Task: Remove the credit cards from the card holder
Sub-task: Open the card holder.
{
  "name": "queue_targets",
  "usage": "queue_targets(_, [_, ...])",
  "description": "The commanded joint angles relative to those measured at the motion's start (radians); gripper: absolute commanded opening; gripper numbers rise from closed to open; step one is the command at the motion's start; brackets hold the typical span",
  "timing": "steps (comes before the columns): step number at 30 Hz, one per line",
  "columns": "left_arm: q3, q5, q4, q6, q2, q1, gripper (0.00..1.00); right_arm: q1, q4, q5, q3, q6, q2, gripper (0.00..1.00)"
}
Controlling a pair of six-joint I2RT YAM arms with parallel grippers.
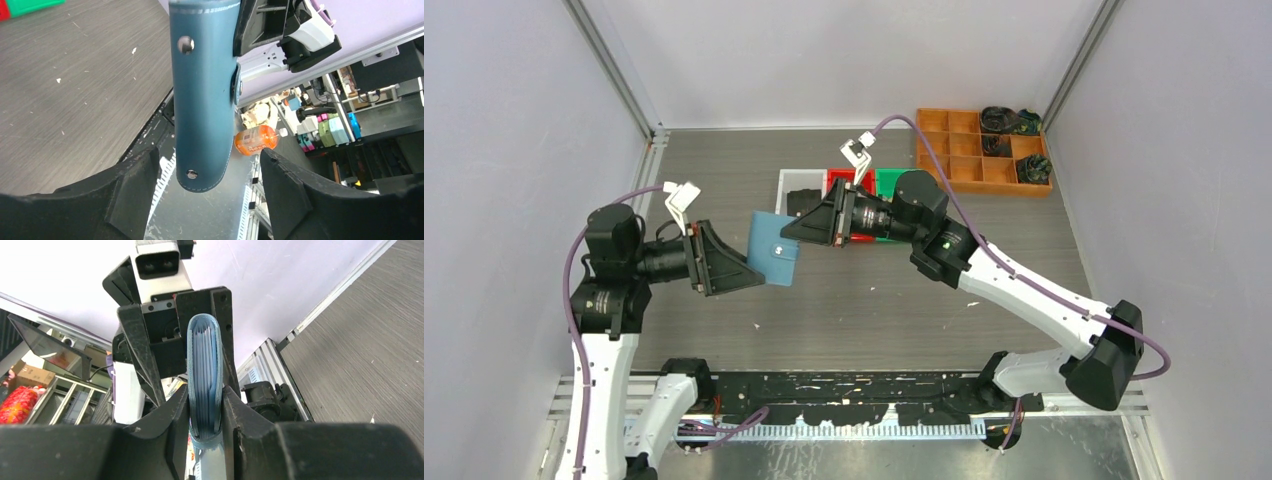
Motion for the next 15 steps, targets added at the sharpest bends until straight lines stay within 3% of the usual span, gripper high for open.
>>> queue_targets(1, [-0.039, 0.013, 0.086, -0.071, -0.035, 0.006, 0.70, 0.002, 0.151, 0.024, 0.032, 0.035, -0.005, 0.01])
queue_targets(4, [-0.042, 0.007, 0.105, -0.081, -0.031, 0.006, 0.62, 0.005, 0.186, 0.015, 0.032, 0.060, 0.022, 0.01])
queue_targets(10, [-0.038, -0.023, 0.086, -0.043, -0.006, 0.006, 0.32, 0.019, 0.185, 0.035, 0.024, 0.038, 0.025, 0.01])
queue_targets(13, [-0.022, -0.047, 0.040, 0.009, 0.014, 0.006, 0.22, 0.019, 0.134, 0.056, 0.027, 0.010, 0.027, 0.01])
queue_targets(14, [-0.018, -0.062, 0.026, 0.032, 0.018, 0.006, 0.19, 0.019, 0.091, 0.081, 0.034, 0.000, 0.029, 0.06])
queue_targets(15, [-0.013, -0.089, 0.002, 0.066, 0.021, 0.006, 0.16, 0.019, 0.029, 0.122, 0.047, -0.013, 0.035, 0.20])
